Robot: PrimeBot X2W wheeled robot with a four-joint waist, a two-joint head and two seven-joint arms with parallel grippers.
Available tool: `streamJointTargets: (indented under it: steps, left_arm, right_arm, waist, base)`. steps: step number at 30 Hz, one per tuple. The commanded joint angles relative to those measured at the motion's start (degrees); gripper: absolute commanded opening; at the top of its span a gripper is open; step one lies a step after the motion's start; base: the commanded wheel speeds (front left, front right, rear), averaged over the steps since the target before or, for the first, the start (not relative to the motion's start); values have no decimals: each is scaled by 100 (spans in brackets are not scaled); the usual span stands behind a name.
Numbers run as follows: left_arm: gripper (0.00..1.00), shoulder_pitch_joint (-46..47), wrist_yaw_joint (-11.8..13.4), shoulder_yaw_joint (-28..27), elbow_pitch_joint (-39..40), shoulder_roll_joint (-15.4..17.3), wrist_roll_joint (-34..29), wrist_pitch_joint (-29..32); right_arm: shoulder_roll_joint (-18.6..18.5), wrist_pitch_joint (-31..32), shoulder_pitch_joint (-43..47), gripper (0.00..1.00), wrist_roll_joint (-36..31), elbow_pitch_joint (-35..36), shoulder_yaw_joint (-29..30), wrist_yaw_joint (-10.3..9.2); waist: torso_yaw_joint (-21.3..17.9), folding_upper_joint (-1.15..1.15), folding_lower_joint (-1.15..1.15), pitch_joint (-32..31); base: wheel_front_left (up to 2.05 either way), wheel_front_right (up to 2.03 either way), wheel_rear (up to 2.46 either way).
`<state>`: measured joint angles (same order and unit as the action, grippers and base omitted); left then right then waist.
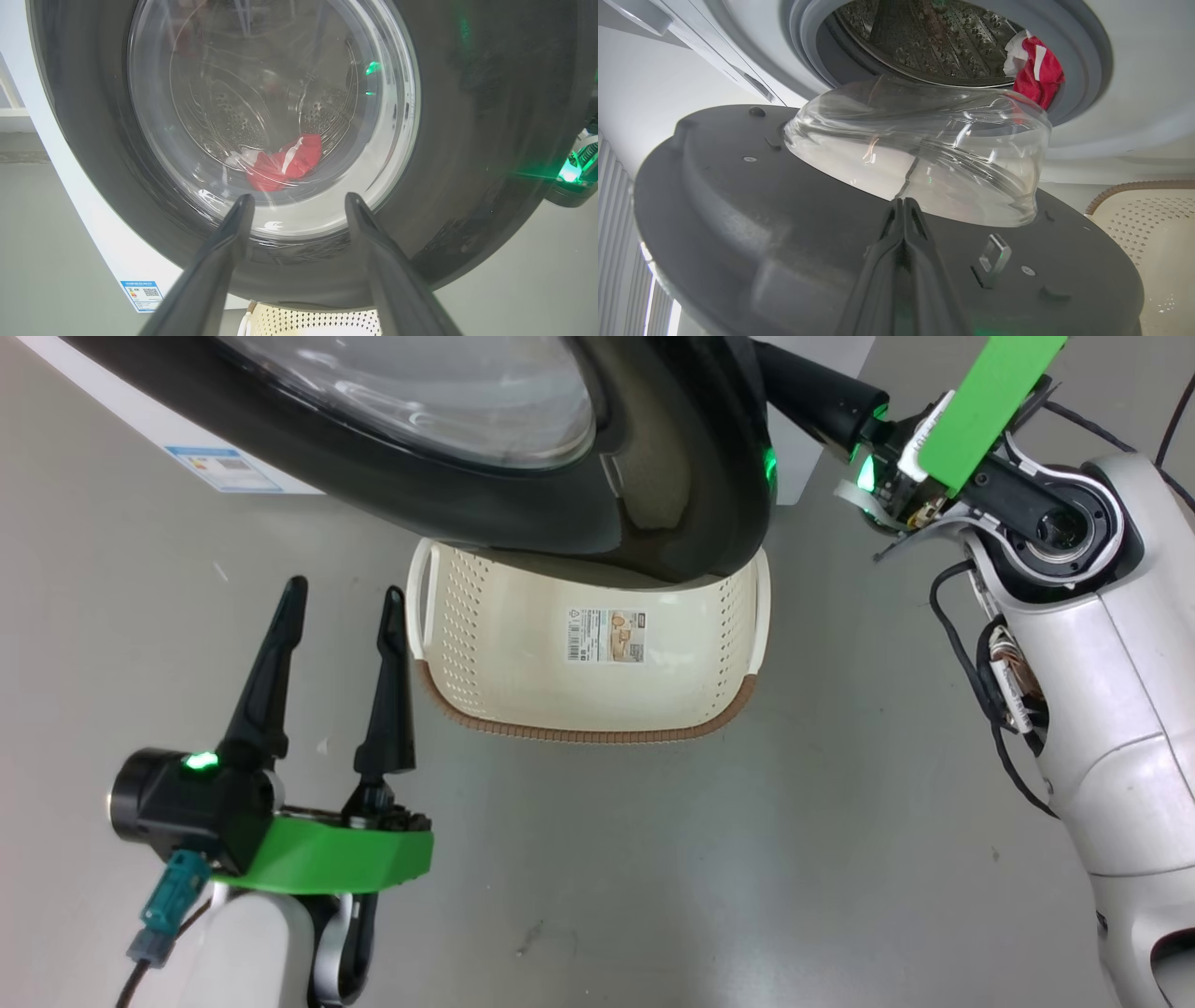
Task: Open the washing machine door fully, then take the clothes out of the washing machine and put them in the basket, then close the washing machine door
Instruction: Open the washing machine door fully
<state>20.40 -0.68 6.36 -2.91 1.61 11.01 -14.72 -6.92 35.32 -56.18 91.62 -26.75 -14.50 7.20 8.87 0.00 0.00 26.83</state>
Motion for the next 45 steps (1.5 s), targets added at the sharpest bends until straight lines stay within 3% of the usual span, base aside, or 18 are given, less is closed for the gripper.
streamJointTargets:
  steps: [1, 21, 45]
  left_arm:
    - [100, 36, 49, -146, 87, 127, -75, -28]
    - [100, -347, 184, -167, -17, 127, 52, -28]
    - [100, -839, 310, -200, -3, 127, 172, -28]
  right_arm:
    - [105, 22, 173, 0, -84, 202, -58, 29]
    - [87, 202, 1154, 0, -110, 558, -296, 29]
    - [150, 419, 2065, 0, -29, 745, -544, 29]
  waist:
    - [15, 0, 0, -58]
    - [363, 0, 0, -722]
    - [1221, 0, 0, -1443]
  base:
    - [0, 0, 0]
    - [0, 0, 0]
    - [0, 0, 0]
